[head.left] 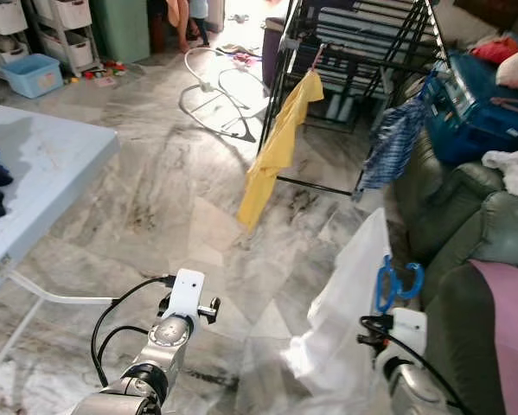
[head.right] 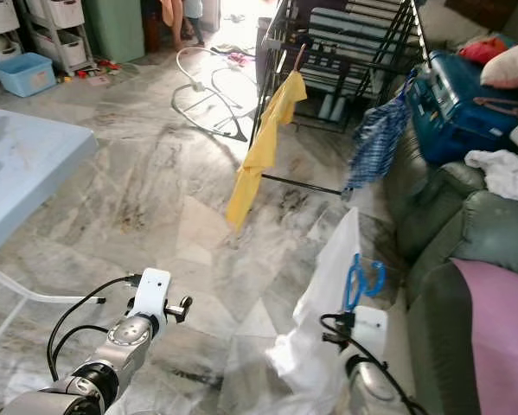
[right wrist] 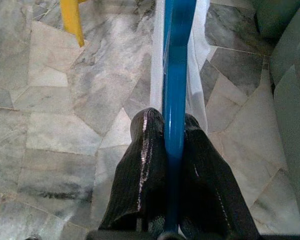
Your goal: Hang hanger
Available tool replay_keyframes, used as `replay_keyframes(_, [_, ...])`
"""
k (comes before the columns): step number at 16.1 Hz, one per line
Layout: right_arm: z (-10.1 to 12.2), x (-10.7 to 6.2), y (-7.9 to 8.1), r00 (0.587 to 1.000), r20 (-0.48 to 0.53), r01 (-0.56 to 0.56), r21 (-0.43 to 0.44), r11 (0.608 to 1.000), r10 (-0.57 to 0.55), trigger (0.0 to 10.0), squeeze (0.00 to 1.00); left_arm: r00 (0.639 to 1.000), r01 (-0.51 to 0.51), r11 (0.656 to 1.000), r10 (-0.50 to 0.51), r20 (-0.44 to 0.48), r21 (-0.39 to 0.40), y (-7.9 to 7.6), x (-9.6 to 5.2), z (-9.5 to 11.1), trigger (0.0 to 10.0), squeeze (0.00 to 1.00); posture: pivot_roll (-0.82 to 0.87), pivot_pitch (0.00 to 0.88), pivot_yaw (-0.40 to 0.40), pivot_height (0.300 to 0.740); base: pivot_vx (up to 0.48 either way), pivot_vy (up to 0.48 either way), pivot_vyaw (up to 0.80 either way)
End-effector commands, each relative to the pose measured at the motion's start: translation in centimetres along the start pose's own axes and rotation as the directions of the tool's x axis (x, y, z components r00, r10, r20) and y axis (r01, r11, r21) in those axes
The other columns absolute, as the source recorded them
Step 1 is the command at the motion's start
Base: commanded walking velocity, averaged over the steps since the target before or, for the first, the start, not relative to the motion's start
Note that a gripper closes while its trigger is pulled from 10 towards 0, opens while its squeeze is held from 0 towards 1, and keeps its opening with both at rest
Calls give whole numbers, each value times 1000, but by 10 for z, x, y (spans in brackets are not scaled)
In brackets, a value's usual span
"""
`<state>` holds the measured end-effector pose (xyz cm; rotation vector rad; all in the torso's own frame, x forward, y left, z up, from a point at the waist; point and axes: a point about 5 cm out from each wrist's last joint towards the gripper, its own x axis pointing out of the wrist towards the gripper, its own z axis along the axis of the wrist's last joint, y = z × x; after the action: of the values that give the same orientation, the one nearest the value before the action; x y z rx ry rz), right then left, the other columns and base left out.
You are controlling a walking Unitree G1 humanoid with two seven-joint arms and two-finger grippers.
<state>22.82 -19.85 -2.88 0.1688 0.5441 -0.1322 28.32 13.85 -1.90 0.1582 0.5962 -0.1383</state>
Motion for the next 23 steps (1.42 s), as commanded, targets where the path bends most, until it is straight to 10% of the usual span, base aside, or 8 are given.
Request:
replay_keyframes(1, [15, 4, 2, 998, 68, 0, 2, 1000, 0, 0, 0, 1000, 1, 1000, -1, -19, -6, -2, 0, -3, 10000, 0, 146, 0, -185, 740, 0, 0, 0])
replay_keyframes(9, [17, 9, 9, 992, 119, 43, 45, 998, -48, 510, 0, 996, 84, 996, -83, 22, -12, -3, 2, 8, 10000, 0, 144, 0, -145, 740, 0, 0, 0])
replay_keyframes(11, [10, 4, 7, 990, 124, 67, 54, 996, -74, 10000, 0, 994, 102, 995, -103, 22, 5, -3, 2, 9, 10000, 0, 109, 0, -128, 740, 142, 0, 0])
replay_keyframes(23, [0, -9, 0, 985, 151, 78, 56, 995, -86, 10000, 0, 989, 148, 988, -148, -2, 35, -9, 0, 3, 10000, 0, 54, 0, -101, 740, 384, 0, -67])
